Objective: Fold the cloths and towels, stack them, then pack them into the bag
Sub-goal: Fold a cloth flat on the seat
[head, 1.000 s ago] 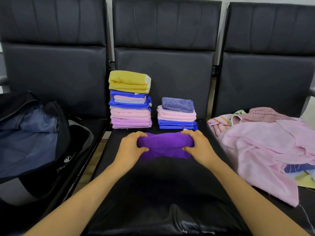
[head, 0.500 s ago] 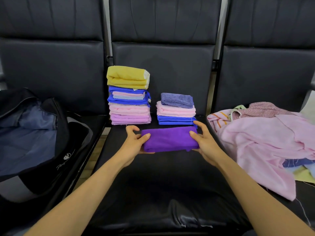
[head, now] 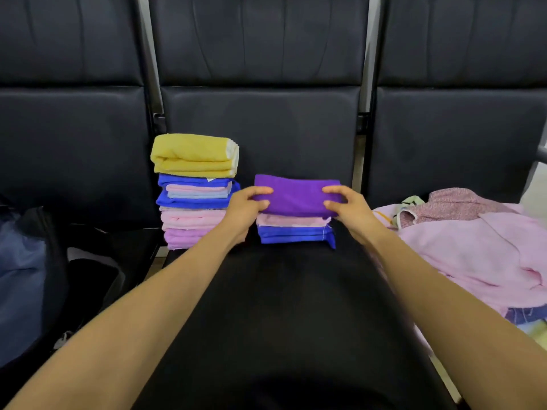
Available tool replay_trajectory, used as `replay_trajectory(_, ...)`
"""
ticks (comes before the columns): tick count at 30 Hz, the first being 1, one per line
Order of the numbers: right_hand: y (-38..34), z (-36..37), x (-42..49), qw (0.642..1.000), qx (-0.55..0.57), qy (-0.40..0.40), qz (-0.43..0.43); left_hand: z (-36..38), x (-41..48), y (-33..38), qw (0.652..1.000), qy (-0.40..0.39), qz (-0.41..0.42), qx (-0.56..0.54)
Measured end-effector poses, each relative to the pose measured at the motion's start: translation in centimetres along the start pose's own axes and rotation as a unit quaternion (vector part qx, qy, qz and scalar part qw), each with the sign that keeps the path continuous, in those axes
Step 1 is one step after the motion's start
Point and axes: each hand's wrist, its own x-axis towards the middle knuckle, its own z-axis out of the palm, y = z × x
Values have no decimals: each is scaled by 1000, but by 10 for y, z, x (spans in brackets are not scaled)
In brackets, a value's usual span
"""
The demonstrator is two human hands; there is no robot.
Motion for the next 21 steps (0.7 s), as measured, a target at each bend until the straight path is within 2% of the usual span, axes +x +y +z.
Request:
replay_trajectory(6,-2,9,77,988,-127,65,-56,16,84,7,996,57,5,66)
replay_trajectory(10,26,22,100,972,-228,44,-22,24,102,-14,985,59,-44,154)
replay_trajectory(13,36,24,101,962,-271,41,0,23,105,-23,982,47,-36,181)
replay_trajectory(17,27,17,86,979,-199,41,14,21,92,-19,965,47,-19,256)
replay_trajectory(21,12,0,52,992,-90,87,-6,31,53,1,941,91,60,321)
